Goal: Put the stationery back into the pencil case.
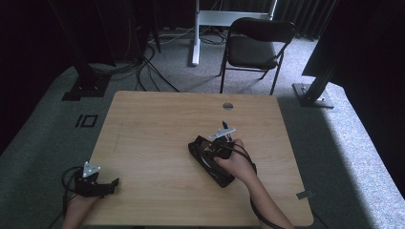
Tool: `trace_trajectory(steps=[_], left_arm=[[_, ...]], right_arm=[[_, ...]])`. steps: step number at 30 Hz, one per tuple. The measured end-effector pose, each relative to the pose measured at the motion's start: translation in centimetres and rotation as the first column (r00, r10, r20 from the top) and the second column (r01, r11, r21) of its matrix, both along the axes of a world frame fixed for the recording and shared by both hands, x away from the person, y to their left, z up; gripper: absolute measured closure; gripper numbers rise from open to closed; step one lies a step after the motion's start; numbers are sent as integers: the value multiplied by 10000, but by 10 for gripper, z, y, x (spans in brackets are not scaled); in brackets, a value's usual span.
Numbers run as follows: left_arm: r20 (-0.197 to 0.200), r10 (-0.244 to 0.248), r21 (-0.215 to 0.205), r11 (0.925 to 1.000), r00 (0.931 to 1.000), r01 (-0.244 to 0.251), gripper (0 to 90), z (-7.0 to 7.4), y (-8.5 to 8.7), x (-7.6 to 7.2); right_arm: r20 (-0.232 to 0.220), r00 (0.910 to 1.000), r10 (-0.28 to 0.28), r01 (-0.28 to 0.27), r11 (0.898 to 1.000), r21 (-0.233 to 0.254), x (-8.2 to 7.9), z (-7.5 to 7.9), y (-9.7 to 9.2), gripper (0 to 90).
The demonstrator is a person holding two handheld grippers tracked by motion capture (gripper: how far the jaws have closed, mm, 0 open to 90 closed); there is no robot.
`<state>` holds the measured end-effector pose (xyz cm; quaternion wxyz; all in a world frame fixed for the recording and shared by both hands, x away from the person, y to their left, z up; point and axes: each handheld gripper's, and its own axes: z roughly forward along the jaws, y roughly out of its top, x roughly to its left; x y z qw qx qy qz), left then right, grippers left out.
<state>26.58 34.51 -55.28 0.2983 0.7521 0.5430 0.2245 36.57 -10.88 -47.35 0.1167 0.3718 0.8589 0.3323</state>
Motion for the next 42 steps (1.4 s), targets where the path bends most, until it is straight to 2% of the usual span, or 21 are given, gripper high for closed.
trace_trajectory(steps=[4, 13, 25, 38, 42], left_arm=[[1, -3, 2, 10000, 10000, 3, 3, 0, 0, 0], [0, 1, -2, 10000, 10000, -1, 2, 0, 0, 0], [1, -3, 4, 10000, 10000, 3, 3, 0, 0, 0], [1, 1, 1, 10000, 10000, -1, 2, 0, 0, 0], [2, 0, 0, 10000, 10000, 0, 3, 0, 0, 0]], right_arm=[[-174, 9998, -72, 71, 10000, -50, 3, -5, 3, 683], [-207, 9998, -21, 14, 9995, -314, 7, -9, 12, 683], [-466, 9989, -32, -1, 9974, -716, 12, -16, 21, 683], [-480, 9986, -215, 152, 9917, -1279, 19, -23, 25, 682], [-607, 9979, -221, 132, 9895, -1440, 20, -26, 27, 682]])
